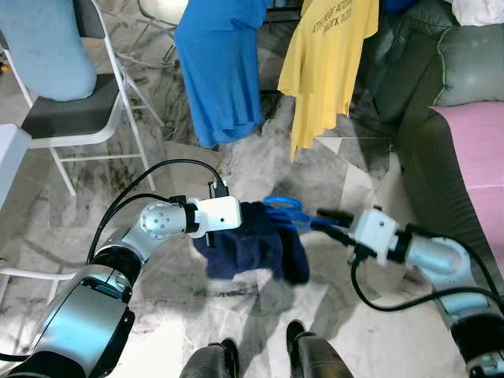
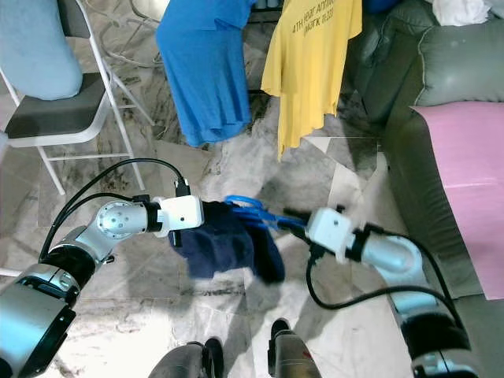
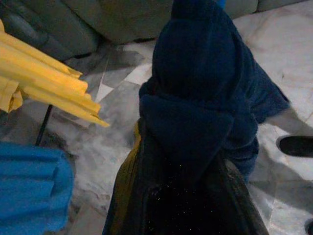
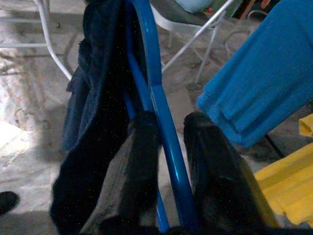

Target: Hang hanger

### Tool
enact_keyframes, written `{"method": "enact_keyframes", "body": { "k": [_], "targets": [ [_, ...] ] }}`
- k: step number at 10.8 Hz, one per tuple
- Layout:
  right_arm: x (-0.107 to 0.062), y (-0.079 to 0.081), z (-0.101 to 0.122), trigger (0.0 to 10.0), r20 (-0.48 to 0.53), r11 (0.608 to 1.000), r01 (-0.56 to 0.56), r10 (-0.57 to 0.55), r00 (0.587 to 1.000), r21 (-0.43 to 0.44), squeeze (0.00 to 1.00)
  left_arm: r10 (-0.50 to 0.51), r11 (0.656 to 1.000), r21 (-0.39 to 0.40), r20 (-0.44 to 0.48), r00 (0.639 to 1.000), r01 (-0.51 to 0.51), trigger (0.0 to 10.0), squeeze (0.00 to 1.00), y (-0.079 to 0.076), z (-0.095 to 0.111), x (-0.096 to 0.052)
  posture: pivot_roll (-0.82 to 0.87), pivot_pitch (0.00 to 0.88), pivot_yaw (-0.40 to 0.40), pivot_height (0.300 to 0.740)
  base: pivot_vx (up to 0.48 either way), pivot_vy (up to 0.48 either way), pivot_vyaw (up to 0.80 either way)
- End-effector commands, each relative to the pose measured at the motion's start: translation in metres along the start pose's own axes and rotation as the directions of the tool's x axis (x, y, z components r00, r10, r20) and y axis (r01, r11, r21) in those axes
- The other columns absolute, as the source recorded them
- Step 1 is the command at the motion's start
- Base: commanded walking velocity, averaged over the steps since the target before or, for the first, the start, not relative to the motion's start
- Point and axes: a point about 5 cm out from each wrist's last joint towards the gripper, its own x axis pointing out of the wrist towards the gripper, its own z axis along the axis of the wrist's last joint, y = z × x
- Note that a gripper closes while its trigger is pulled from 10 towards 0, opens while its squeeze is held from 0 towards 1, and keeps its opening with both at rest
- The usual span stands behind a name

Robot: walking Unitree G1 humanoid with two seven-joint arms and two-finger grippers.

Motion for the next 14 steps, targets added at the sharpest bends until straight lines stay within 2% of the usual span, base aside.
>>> {"method": "enact_keyframes", "body": {
  "k": [1, 2, 4, 5, 6, 8, 9, 10, 11, 12, 13, 14],
  "targets": [
    [-0.002, 0.002, -0.003, 10.0, -0.013, 1.000, -0.003, 0.002, 1.000, -0.015, 1.00, 0.056, 0.998, -0.032, -0.061, 0.997, -0.058, 0.0, 0.00, 0.004, -0.013, -0.011, -0.08, 0.268, 0.131, 0.740, 0.000, 0.000, 0.00],
    [-0.007, -0.012, -0.005, 10.0, -0.058, 0.997, 0.031, -0.036, 0.998, -0.074, 1.00, 0.062, 0.997, -0.041, -0.102, 0.993, -0.066, 0.0, 0.00, -0.001, -0.020, -0.014, -0.07, 0.264, 0.131, 0.740, 0.000, 0.000, 0.00],
    [-0.017, -0.029, -0.006, 10.0, -0.102, 0.987, 0.089, -0.103, 0.989, -0.138, 1.00, 0.081, 0.994, -0.055, -0.156, 0.984, -0.090, 0.0, 0.00, -0.003, -0.030, -0.021, -0.08, 0.261, 0.130, 0.740, 0.000, 0.000, 0.00],
    [-0.027, -0.042, -0.005, 10.0, -0.112, 0.973, 0.157, -0.177, 0.978, -0.170, 1.00, 0.102, 0.991, -0.069, -0.185, 0.977, -0.117, 0.0, 0.00, -0.004, -0.036, -0.025, -0.08, 0.256, 0.127, 0.740, 0.000, 0.000, 0.00],
    [-0.030, -0.046, -0.004, 10.0, -0.116, 0.966, 0.182, -0.206, 0.972, -0.184, 1.00, 0.111, 0.989, -0.072, -0.195, 0.974, -0.127, 0.0, 0.00, -0.004, -0.038, -0.027, -0.08, 0.256, 0.127, 0.740, 0.000, 0.000, 0.00],
    [-0.035, -0.051, 0.006, 10.0, -0.035, 0.914, 0.364, -0.376, 0.926, -0.179, 1.00, 0.191, 0.971, -0.099, -0.233, 0.954, -0.218, 0.0, 0.00, 0.004, -0.044, -0.037, -0.08, 0.260, 0.135, 0.740, 0.000, 0.000, 0.00],
    [-0.036, -0.048, 0.009, 10.0, 0.006, 0.878, 0.468, -0.470, 0.883, -0.101, 1.00, 0.265, 0.939, -0.157, -0.232, 0.936, -0.305, 0.0, 0.00, 0.012, -0.045, -0.042, -0.08, 0.261, 0.136, 0.740, 0.000, 0.000, 0.00],
    [-0.037, -0.040, 0.009, 10.0, 0.034, 0.834, 0.551, -0.551, 0.834, 0.003, 1.00, 0.336, 0.892, -0.235, -0.225, 0.915, -0.386, 0.0, 0.00, 0.017, -0.046, -0.046, -0.08, 0.262, 0.140, 0.740, 0.000, 0.000, 0.00],
    [-0.037, -0.031, 0.007, 10.0, 0.035, 0.801, 0.592, -0.596, 0.802, 0.086, 1.00, 0.376, 0.850, -0.301, -0.229, 0.898, -0.433, 0.0, 0.00, 0.017, -0.049, -0.048, -0.09, 0.260, 0.138, 0.740, 0.000, 0.000, 0.00],
    [-0.036, -0.017, 0.000, 10.0, 0.006, 0.761, 0.622, -0.634, 0.774, 0.187, 1.00, 0.416, 0.788, -0.389, -0.236, 0.878, -0.477, 0.0, 0.00, 0.015, -0.052, -0.047, -0.09, 0.259, 0.134, 0.740, 0.000, 0.000, 0.00],
    [-0.025, 0.007, -0.018, 10.0, -0.115, 0.733, 0.607, -0.605, 0.788, 0.307, 1.00, 0.435, 0.732, -0.512, -0.156, 0.887, -0.449, 0.0, 0.00, 0.016, -0.045, -0.041, -0.09, 0.255, 0.122, 0.740, 0.000, 0.000, 0.00],
    [-0.019, 0.014, -0.029, 10.0, -0.199, 0.719, 0.615, -0.584, 0.787, 0.323, 0.27, 0.405, 0.760, -0.530, -0.065, 0.912, -0.375, 0.0, 0.00, 0.017, -0.035, -0.035, -0.09, 0.252, 0.113, 0.740, 0.000, 0.000, 0.00]
  ]
}}
